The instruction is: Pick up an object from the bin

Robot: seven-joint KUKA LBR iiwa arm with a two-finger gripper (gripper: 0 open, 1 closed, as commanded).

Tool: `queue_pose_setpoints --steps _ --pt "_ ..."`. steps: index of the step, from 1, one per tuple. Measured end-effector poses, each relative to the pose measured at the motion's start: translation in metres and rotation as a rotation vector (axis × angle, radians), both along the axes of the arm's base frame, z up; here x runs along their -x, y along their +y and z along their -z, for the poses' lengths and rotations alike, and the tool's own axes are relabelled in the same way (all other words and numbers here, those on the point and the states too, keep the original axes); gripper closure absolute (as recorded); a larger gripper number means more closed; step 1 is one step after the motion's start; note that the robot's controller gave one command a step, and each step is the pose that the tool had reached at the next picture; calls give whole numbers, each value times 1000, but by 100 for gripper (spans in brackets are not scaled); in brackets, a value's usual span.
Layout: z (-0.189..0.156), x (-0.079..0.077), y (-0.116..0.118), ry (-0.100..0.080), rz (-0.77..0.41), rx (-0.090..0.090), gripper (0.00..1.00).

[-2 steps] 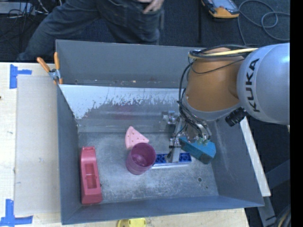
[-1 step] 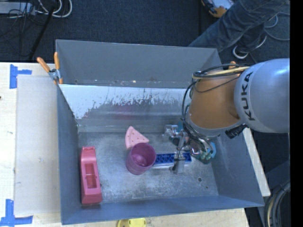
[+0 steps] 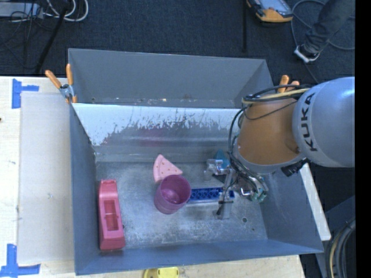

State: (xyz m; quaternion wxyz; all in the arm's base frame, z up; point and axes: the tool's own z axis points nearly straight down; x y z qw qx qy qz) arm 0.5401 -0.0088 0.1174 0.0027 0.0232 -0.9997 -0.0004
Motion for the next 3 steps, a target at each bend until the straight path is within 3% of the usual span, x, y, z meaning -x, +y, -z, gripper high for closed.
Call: queue_pose_setpoints --steps 1,2,3 --pt "-1 -16 -16 -6 54 0 0" --pt "44 -13 -8 -5 100 0 0" --pt "60 -15 -6 -3 99 0 100"
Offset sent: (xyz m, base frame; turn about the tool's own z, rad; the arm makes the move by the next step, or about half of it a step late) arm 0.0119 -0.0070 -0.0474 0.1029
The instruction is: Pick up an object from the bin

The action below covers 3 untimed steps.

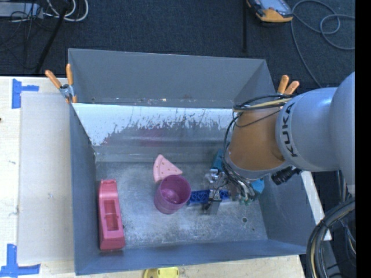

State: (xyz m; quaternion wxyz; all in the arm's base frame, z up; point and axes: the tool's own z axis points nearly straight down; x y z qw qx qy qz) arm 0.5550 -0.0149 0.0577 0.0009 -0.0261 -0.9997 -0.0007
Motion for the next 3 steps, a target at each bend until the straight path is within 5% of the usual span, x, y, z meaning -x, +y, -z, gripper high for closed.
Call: queue_pose_setpoints --steps 3 --pt "-13 2 0 1 -1 0 100"
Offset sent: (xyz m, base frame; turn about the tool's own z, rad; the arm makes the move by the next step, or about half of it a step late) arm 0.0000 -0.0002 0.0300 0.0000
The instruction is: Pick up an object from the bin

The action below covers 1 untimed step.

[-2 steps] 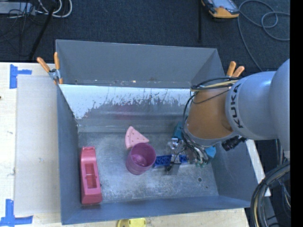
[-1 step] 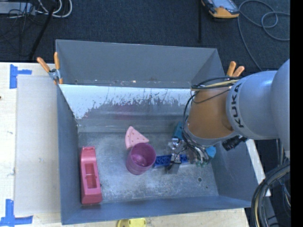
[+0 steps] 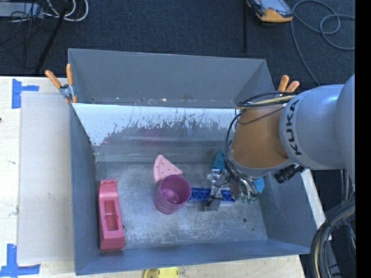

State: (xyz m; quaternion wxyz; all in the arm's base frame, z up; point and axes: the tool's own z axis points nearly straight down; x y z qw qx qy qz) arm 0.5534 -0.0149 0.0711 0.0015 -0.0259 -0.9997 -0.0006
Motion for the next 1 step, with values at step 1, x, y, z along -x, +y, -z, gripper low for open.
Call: queue_pose_setpoints --steps 1 --pt "-12 0 0 -2 0 0 100"
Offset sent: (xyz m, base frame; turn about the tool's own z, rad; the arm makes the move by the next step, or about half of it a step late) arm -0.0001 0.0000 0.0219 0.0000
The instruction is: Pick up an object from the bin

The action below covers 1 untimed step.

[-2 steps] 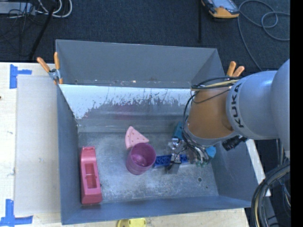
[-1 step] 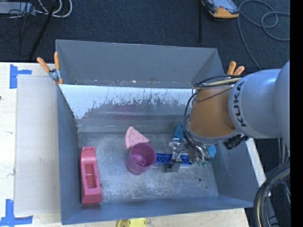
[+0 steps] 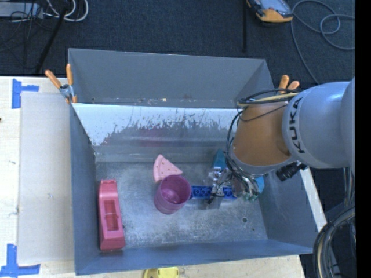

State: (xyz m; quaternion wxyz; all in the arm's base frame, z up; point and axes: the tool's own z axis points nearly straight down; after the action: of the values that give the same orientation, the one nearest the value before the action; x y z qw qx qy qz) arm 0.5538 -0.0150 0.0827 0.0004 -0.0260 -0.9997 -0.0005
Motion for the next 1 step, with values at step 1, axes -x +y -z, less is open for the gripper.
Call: queue_pose_setpoints --steps 1 --pt "-5 -1 0 -2 0 0 100"
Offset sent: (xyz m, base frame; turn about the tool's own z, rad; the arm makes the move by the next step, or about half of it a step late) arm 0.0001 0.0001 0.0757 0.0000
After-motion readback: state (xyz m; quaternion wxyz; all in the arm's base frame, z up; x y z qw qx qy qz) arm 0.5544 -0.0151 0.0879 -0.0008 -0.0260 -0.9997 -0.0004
